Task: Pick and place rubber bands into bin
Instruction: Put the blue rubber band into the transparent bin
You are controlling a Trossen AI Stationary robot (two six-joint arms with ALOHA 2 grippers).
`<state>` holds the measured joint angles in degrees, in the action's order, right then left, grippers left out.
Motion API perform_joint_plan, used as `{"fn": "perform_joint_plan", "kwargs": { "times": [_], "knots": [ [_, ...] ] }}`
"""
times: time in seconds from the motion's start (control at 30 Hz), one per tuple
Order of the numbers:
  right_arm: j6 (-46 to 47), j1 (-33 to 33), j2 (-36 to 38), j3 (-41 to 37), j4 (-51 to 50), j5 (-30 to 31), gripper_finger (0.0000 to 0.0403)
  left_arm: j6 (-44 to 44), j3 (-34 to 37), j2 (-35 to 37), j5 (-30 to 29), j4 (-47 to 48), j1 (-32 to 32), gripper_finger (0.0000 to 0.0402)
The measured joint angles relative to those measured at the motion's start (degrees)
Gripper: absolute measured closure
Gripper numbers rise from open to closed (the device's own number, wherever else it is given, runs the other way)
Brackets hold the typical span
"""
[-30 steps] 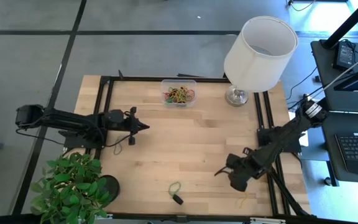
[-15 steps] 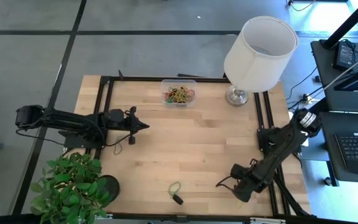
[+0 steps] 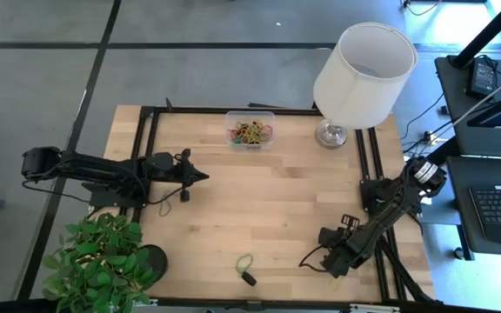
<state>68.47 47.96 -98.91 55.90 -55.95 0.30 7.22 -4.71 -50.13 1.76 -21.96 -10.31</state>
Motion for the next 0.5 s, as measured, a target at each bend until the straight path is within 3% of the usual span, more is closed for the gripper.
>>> {"fn": "perform_joint_plan", "kwargs": {
  "times": [0.27,0.5],
  "knots": [
    [-4.3,-2.4,0.9,-7.1,10.1,-3.1,0.0295,-0.5,0.0,0.0,0.0,0.4,0.0,0.0399],
    [-7.4,-4.6,2.0,-5.7,8.5,-3.6,0.039,-0.6,0.0,0.0,0.0,0.9,0.0,0.04]
  ]
}}
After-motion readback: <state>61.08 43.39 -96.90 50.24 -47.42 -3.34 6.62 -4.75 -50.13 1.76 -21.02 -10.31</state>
